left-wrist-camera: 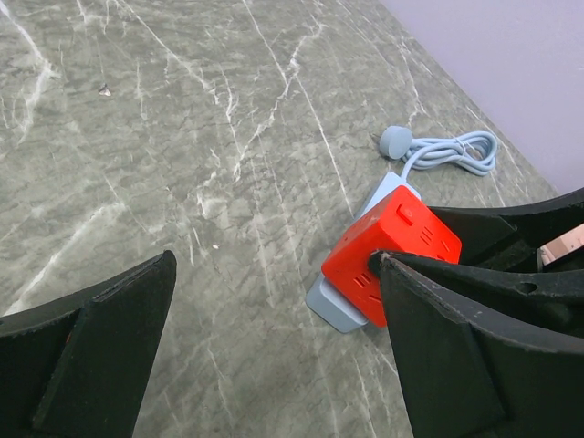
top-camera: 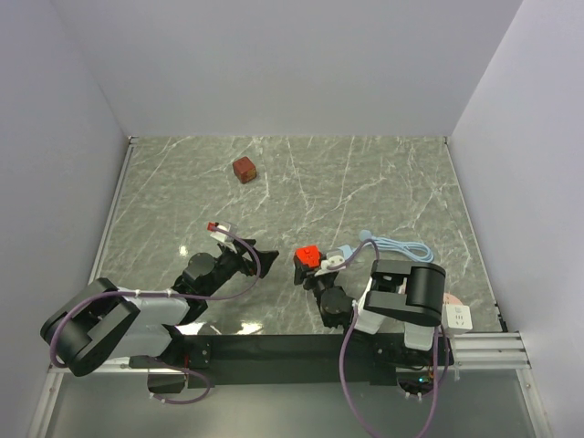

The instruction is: Insert the plug

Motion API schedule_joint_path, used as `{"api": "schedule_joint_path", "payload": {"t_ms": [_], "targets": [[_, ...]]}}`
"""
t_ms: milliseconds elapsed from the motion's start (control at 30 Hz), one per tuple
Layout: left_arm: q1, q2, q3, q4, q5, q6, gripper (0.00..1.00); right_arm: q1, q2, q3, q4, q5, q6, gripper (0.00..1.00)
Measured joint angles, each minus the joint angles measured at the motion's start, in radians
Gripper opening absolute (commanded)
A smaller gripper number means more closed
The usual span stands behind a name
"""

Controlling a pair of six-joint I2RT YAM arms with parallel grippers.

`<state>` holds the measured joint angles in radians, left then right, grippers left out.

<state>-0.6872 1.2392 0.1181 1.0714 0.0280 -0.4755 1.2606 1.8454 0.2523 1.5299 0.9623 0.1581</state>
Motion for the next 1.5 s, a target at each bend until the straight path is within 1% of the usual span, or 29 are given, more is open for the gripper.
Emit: {"api": "schedule_joint_path", "payload": {"t_ms": [233,533,767,1033,1200,1367,1500], "targets": [[0.008,0.0,0.0,0.0,0.002,0.0,1.0,-0.004,0.006,0.01,0.0,0.002,0.012,0.0],[0.019,0.0,0.0,0.002,0.011,0.0,1.0,-0.002,0.032,0.051,0.0,0.042,0.039,0.0],[0.031,0.0,0.0,0.008,0.024,0.0,1.0,0.0,0.014,0.064,-0.019,0.049,0.042,0.0],[0.045,0.002,-0.007,0.024,0.04,-0.001,0.99,0.006,-0.034,0.123,-0.23,0.055,0.045,0.0],[0.054,0.002,-0.023,0.026,0.055,-0.001,0.99,0.008,-0.039,0.15,-0.32,0.063,0.06,0.0],[0.065,0.001,-0.028,0.032,0.064,-0.002,0.99,0.021,-0.039,0.152,-0.346,0.075,0.09,0.0],[0.072,0.001,-0.029,0.044,0.073,-0.002,0.99,0.043,-0.011,0.175,-0.359,0.132,0.117,0.0]]}}
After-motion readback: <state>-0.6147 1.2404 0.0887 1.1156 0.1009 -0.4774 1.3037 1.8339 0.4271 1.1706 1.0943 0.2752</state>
